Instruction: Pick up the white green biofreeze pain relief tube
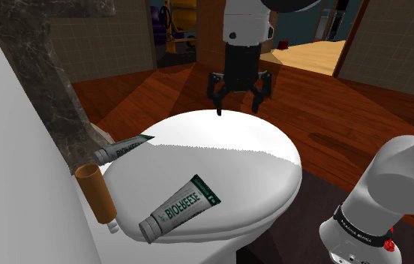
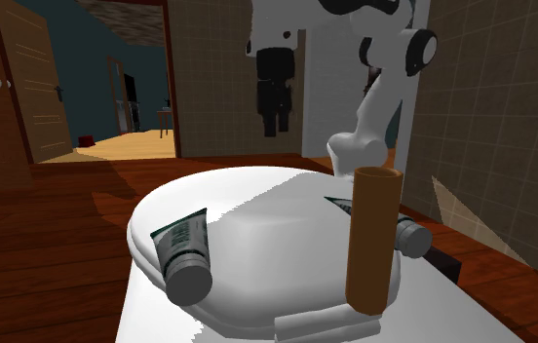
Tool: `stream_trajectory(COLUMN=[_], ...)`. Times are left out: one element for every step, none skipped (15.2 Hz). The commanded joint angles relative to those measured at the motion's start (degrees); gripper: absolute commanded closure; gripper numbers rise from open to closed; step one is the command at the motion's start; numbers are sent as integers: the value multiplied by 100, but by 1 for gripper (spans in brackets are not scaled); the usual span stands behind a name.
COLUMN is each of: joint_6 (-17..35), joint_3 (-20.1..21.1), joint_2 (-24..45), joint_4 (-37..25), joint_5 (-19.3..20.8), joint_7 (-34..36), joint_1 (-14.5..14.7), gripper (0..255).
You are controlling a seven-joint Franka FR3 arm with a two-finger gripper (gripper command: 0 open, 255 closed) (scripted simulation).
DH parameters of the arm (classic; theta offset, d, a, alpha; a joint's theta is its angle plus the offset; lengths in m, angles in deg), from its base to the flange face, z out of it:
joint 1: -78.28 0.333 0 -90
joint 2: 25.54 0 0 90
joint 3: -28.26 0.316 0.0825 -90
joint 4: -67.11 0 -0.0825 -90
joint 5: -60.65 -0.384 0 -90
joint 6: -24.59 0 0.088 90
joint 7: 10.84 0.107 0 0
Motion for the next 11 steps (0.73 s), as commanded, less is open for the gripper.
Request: stream_trajectory(joint_6=[46, 60, 74, 89, 104, 118, 131, 140, 146, 145, 137], joint_3=[301, 447, 592, 734, 873, 1007, 1134, 1253, 1359, 1450, 1522], joint_2=[379, 597, 826, 1066, 1317, 1579, 1854, 2140, 2437, 2743, 3057], joint_4=[-270, -444, -626, -816, -1013, -1219, -1433, -1655, -1887, -2128, -2379], joint_5=[-70, -76, -67, -44, -5, 52, 125, 216, 323, 445, 578], joint_7=[646, 954, 1267, 1583, 1905, 2231, 2562, 2896, 3234, 3573, 3909], joint_1=[-82, -129, -174, -216, -254, -286, -307, -316, -309, -283, -236], gripper=[0, 0, 0, 0, 0, 0, 0, 0, 0, 0, 0])
